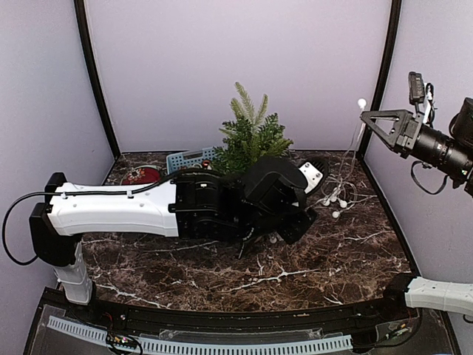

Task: Decorate the small christmas tree
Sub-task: Pass from the right arm to the left

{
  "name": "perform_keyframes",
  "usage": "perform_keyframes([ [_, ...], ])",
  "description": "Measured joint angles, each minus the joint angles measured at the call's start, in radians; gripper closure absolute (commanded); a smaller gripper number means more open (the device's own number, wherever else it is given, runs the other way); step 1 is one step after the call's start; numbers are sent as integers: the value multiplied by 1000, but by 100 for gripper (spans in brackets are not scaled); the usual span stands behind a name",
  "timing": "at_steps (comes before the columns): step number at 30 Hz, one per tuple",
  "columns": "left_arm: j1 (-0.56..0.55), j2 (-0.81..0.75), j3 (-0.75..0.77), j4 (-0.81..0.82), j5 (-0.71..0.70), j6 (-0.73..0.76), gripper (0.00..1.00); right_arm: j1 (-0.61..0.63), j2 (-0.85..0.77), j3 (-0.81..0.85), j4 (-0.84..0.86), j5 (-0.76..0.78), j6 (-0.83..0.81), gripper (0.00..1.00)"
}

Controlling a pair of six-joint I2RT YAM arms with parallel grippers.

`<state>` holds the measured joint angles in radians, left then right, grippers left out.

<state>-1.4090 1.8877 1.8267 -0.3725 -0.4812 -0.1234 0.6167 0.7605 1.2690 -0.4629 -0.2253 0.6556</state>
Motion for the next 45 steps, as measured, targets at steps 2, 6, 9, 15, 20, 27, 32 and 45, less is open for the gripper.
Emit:
perform_keyframes([
  [2,0,6,0,0,-2,14,58,0,0,0,1,-9,0,100],
  [6,0,21,11,2,0,38,69,0,-2,-4,9,-20,0,100],
  [9,3,34,20,8,3,53,70,0,-5,-8,11,-23,0,100],
  [15,8,57,24,26,6,81,86,0,-18,-16,11,-33,0,100],
  [20,10,69,26,35,4,100,100,0,-35,-41,11,-20,0,100],
  [27,11,68,30,34,9,105,100,0,-60,-230,-117,235,23,95],
  [32,11,68,30,31,72,105,100,0,-16,-382,-294,436,87,35],
  [45,11,65,29,26,129,78,100,0,-193,-608,-162,304,158,19],
])
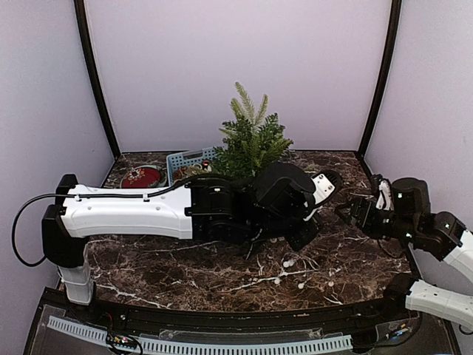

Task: Decorate the small christmas tree
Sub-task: Pass from the right arm to the left, then pass from the left arm to the right

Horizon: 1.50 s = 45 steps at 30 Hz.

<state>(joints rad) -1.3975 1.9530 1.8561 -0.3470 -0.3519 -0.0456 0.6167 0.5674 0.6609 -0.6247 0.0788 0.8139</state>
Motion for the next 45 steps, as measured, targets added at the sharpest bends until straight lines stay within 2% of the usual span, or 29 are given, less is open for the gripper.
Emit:
perform_keyframes([
  [4,1,-10,-8,5,-4,-11,100,0,-28,-158,101,-108,111,24],
  [8,11,-27,-24,14,-3,-27,100,3,-106,-286,206,-233,191,24],
  [15,53,-59,-36,31,44,-82,100,18,-303,-313,293,-366,80,19],
  [21,68,-61,-41,39,75,-99,100,22,-322,-377,314,-409,43,20],
  [27,68,-61,-45,39,86,-103,100,58,-293,-463,327,-451,31,20],
  [32,68,-61,-45,39,90,-108,100,105,-227,-469,363,-456,13,22],
  [38,70,-61,-45,40,95,-112,100,140,-94,-471,397,-343,10,26],
  [45,71,-61,-45,40,106,-116,100,164,30,-479,474,-269,-25,24],
])
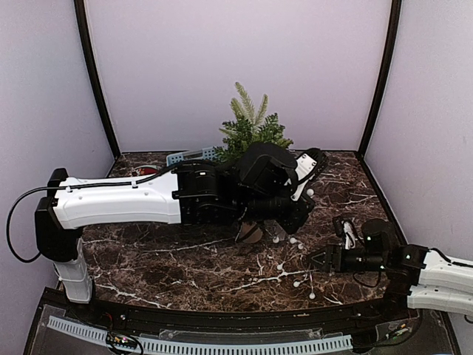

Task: Decorate the small christmas tree
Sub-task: Pass from the left arm to the right

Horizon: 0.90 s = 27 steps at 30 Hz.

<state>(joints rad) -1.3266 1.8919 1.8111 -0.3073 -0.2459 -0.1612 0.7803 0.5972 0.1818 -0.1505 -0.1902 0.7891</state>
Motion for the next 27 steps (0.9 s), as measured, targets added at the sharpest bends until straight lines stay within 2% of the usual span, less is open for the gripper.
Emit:
perform_keyframes([
  [4,0,0,0,0,4,0,100,10,66,3,53,11,-61,26],
  [7,0,-1,0,0,7,-1,100,14,137,31,72,11,-114,34],
  [9,0,-3,0,0,9,-1,100,16,182,51,92,10,-145,44],
  [15,3,-11,0,0,19,-1,100,28,323,115,156,10,-210,88],
  [17,4,-11,0,1,21,-1,100,31,360,123,176,11,-221,98],
  [27,6,-29,-1,5,24,-1,100,36,410,70,209,101,-116,100],
])
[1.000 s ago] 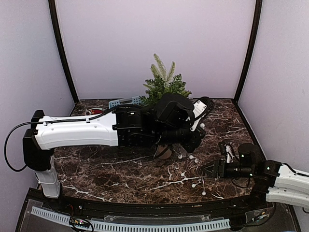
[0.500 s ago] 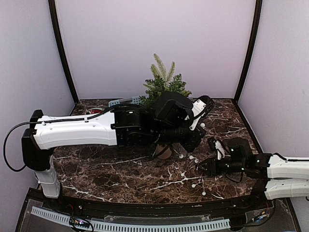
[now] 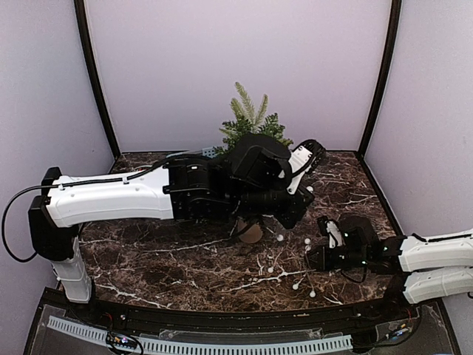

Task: Decorate the small christmas tree
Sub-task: Pass from the left arm to the right

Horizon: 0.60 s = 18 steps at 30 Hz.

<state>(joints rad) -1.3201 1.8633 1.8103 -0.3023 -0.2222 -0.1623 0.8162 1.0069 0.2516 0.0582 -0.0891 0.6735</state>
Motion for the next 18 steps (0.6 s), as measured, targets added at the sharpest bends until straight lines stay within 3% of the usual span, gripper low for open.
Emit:
perform_keyframes([
  [10,0,-73,-29,27,23,-3,100,0,43,-16,-39,122,126,100],
  [18,3,-159,-59,65,23,-5,100,-27,16,18,-201,228,204,100],
])
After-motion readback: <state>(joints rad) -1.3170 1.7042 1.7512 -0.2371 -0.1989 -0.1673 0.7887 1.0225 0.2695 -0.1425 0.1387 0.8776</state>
